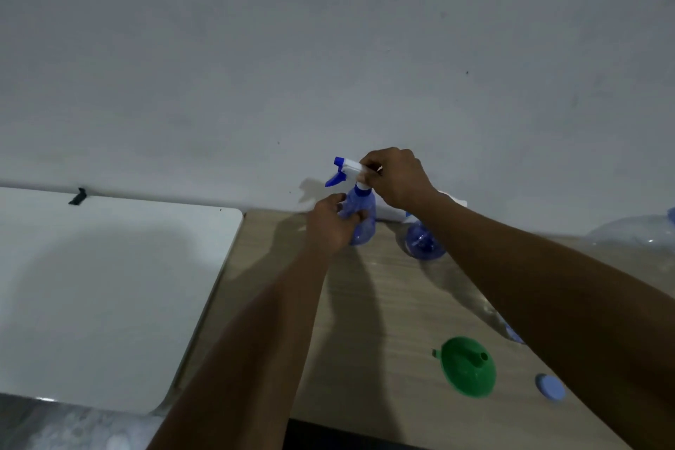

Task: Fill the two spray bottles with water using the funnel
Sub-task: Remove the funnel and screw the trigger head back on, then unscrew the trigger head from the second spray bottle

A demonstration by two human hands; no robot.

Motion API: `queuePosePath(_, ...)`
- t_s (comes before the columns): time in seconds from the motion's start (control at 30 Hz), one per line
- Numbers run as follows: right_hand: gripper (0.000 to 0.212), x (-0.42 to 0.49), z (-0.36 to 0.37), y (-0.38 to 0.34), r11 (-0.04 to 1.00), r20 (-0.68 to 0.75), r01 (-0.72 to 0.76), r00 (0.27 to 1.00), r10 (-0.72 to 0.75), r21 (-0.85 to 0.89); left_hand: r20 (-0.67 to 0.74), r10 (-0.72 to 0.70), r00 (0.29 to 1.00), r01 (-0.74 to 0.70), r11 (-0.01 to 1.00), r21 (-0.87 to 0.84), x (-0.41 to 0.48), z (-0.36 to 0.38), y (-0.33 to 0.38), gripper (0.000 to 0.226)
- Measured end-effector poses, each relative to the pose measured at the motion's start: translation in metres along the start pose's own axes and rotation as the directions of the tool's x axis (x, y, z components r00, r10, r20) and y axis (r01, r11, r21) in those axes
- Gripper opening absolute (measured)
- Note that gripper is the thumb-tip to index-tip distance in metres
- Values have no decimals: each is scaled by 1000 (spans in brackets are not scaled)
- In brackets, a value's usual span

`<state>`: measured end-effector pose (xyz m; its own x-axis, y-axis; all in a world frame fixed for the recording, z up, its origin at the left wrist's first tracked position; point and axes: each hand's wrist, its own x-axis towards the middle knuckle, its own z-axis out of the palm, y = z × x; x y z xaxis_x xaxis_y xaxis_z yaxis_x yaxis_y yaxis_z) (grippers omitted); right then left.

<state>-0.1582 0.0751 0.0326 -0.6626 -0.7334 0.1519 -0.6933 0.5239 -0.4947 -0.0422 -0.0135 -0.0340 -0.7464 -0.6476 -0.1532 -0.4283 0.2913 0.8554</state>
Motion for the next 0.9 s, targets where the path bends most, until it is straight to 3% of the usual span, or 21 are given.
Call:
queuePosePath(0.27,33,4,-3,-3,1000,87,6,996,-4,-23,86,-26,996,26,1000,-1,4,-3,-3,54)
queuePosePath(0.37,33,-6,-15,7,1000,-1,-16,1000,17,14,81,-25,996,27,999,-28,0,-6,-3,52)
queuePosePath(0.47,29,-18,-30,30,998,-146,-67,987,68,13,-22,45,999,-44,998,41,-8,-8,-8,33)
queuePosePath(0.57,41,-32,-36,55,981,-90,-191,978,188,-26,-85,153,985,-141,982,128,-18,0,-16,17)
queuePosePath(0.7,65,-52,-26,76,943,130,-309,937,324,-124,46,150,988,-154,982,112,-32,19,-21,21)
queuePosePath(0.9,36,-71,-16,88,928,73,-323,938,340,-184,319,168,933,-226,962,154,-54,37,-10,44)
